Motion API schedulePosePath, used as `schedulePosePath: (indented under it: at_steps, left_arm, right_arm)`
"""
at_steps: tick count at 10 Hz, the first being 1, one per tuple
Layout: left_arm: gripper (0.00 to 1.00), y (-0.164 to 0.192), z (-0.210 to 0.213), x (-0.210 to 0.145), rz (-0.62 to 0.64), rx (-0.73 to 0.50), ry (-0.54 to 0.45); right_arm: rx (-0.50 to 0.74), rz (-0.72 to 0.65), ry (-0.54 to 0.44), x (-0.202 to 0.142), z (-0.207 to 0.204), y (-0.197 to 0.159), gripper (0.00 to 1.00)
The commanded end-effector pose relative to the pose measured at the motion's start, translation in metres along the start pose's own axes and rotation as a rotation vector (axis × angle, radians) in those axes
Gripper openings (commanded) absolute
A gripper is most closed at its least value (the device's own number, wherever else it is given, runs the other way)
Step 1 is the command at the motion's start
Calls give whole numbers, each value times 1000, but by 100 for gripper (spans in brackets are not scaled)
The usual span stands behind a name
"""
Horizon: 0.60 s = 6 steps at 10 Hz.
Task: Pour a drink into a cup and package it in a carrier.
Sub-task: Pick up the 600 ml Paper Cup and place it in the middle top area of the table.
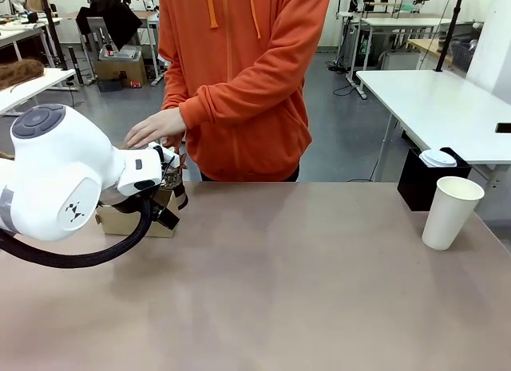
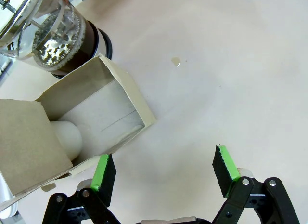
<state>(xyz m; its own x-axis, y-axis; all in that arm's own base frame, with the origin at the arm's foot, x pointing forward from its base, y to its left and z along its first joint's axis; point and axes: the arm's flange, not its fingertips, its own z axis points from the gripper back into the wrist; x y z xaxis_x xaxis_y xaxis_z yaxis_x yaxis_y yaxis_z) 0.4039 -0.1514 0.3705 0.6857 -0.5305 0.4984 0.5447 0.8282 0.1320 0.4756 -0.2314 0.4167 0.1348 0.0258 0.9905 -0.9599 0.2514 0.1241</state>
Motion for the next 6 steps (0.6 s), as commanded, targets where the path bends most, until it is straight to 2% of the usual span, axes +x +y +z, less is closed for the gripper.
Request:
schedulePosePath:
  at_steps: [1,3,6]
  left_arm:
    - [100,0,0,0,0,-1,-1]
    - [100,0,0,0,0,-1,-1]
    - [100,0,0,0,0,-1,-1]
  right_arm:
    - [-29,120,-147,-44,13,7,100]
    - [-47,199,-160,-77,19,17,100]
    - [-90,215,-92,-125,17,26,100]
